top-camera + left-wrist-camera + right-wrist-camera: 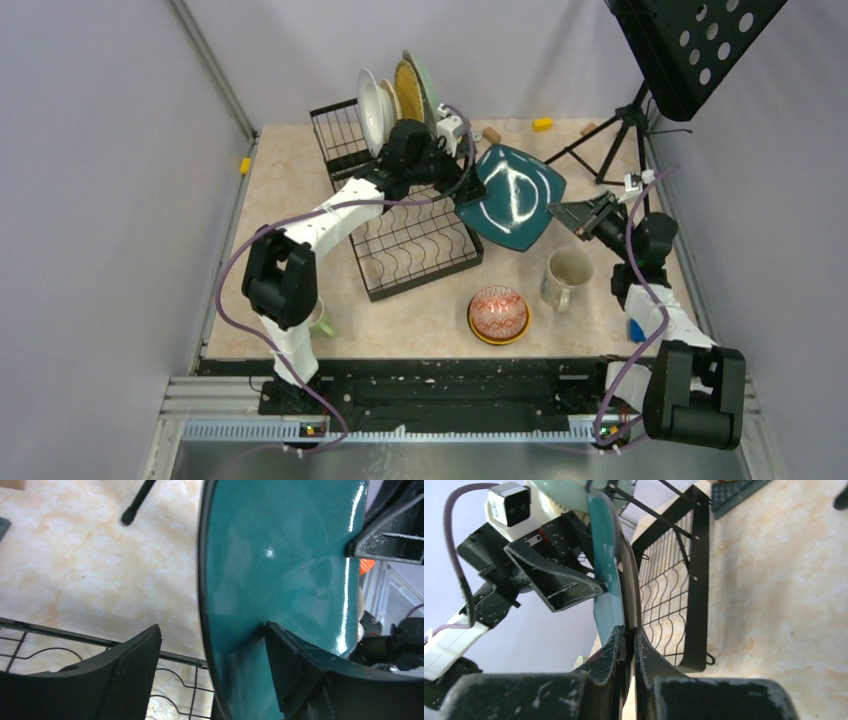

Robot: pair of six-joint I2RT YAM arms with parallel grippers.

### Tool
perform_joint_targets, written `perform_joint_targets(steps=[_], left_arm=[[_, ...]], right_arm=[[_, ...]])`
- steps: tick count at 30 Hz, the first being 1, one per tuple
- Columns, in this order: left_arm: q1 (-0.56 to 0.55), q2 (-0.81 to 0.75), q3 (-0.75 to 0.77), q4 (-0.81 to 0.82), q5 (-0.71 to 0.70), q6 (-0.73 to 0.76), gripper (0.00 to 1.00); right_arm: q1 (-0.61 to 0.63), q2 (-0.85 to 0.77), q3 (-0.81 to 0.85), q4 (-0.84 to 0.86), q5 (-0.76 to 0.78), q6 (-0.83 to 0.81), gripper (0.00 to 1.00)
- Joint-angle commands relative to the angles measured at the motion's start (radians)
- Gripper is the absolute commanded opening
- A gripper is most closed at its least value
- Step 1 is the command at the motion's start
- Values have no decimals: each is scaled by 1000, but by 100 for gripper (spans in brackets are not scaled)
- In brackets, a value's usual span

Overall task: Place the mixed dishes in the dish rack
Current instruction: Pick up the plate at the center of the board.

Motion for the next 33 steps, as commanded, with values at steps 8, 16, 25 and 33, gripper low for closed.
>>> perform_joint_targets(steps=[8, 16, 25, 33], left_arm=[[2, -59, 8, 99, 134, -48, 40], [1, -87, -4, 152, 172, -92, 0], [1, -140, -30, 175, 205, -120, 0], [3, -163, -28, 197, 265, -152, 0]], right_arm=[[-5, 44, 21, 377, -91, 140, 0], [-5, 35, 37, 281, -82, 82, 0], [-5, 24, 43, 269, -74, 97, 0], [-2, 30, 44, 321, -85, 142, 28]])
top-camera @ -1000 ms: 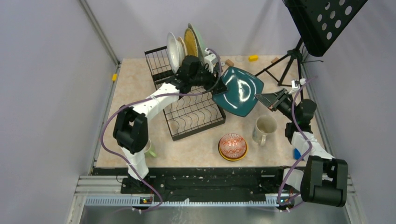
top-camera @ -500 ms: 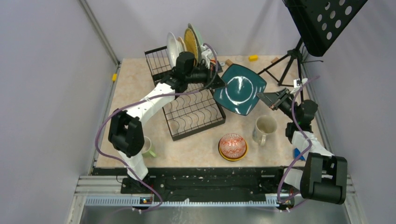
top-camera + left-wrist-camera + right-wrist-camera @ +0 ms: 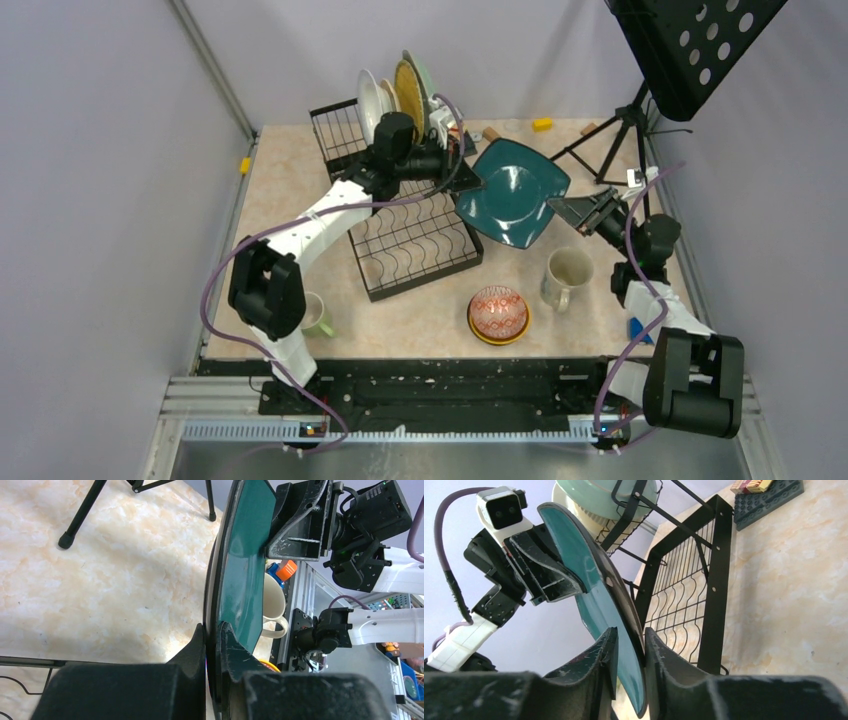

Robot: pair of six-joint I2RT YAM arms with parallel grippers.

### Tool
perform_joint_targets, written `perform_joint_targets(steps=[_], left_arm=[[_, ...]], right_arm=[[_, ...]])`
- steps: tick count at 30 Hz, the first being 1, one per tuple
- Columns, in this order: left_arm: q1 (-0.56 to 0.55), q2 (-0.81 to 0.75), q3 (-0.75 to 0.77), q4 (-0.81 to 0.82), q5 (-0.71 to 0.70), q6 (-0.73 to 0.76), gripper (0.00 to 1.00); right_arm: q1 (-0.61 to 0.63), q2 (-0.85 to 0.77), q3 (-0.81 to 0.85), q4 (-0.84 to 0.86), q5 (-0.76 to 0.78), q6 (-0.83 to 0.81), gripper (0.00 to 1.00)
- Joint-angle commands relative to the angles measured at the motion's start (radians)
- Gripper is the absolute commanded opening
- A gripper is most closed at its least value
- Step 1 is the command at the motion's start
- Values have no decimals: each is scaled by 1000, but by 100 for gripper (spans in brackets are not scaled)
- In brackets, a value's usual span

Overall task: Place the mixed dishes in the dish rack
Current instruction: Pick up the plate at the center of the board.

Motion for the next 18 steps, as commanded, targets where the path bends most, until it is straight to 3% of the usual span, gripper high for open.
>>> perform_joint_targets(steps=[1, 4, 11, 18], left_arm=[[-11, -75, 1, 114, 52, 7, 0], [-9, -84, -1, 144, 51, -14, 0], [13, -106, -40, 286, 51, -122, 0], [31, -121, -72, 358, 87, -175, 0]], right_arm=[[8, -30, 48, 120, -29, 48, 32], [11, -30, 45, 123, -29, 48, 40], [45, -12, 49, 128, -32, 40, 49], [104, 12, 54, 126, 6, 26, 52]])
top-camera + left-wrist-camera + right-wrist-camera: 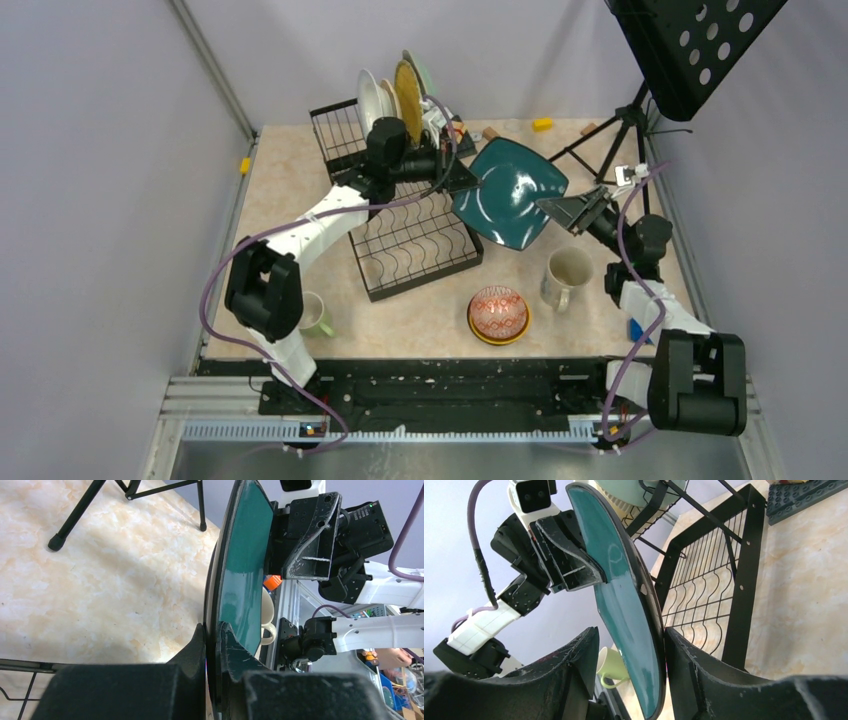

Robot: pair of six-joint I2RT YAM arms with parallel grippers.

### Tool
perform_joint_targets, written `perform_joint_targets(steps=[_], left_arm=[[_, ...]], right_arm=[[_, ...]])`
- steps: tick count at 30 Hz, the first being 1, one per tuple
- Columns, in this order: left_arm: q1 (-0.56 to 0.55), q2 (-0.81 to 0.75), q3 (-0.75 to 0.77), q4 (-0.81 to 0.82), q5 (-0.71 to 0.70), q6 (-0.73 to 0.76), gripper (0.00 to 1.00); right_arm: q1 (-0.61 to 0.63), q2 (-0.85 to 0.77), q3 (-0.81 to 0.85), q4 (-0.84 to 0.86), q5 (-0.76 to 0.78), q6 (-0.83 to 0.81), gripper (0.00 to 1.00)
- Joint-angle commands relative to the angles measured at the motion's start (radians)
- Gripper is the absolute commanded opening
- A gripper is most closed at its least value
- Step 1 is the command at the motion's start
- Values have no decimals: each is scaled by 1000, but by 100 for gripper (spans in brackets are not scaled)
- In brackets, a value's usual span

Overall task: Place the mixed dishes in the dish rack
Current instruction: Pick up the plate at the center of the board.

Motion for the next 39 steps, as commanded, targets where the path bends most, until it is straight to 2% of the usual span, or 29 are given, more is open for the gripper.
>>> perform_joint_targets(steps=[1, 17, 24, 27, 31, 33, 39], left_arm=[[11, -103, 9, 210, 66, -58, 0], [38, -93, 47, 101, 195, 6, 0], [42, -96, 62, 74, 184, 19, 0], [44, -99, 65, 50, 181, 36, 0], [52, -106, 65, 28, 176, 51, 0], [56, -108, 65, 24, 173, 53, 0], [58, -107, 68, -3, 159, 77, 0]], right_arm=[[43, 15, 54, 62, 19, -16, 52], [64, 59, 140, 91, -22, -6, 52], [121, 60, 180, -51, -66, -111, 51], [124, 59, 185, -76, -77, -129, 47], [124, 57, 187, -96, -91, -141, 33], [124, 53, 184, -98, -91, -142, 20], [126, 45, 189, -112, -94, -144, 5]])
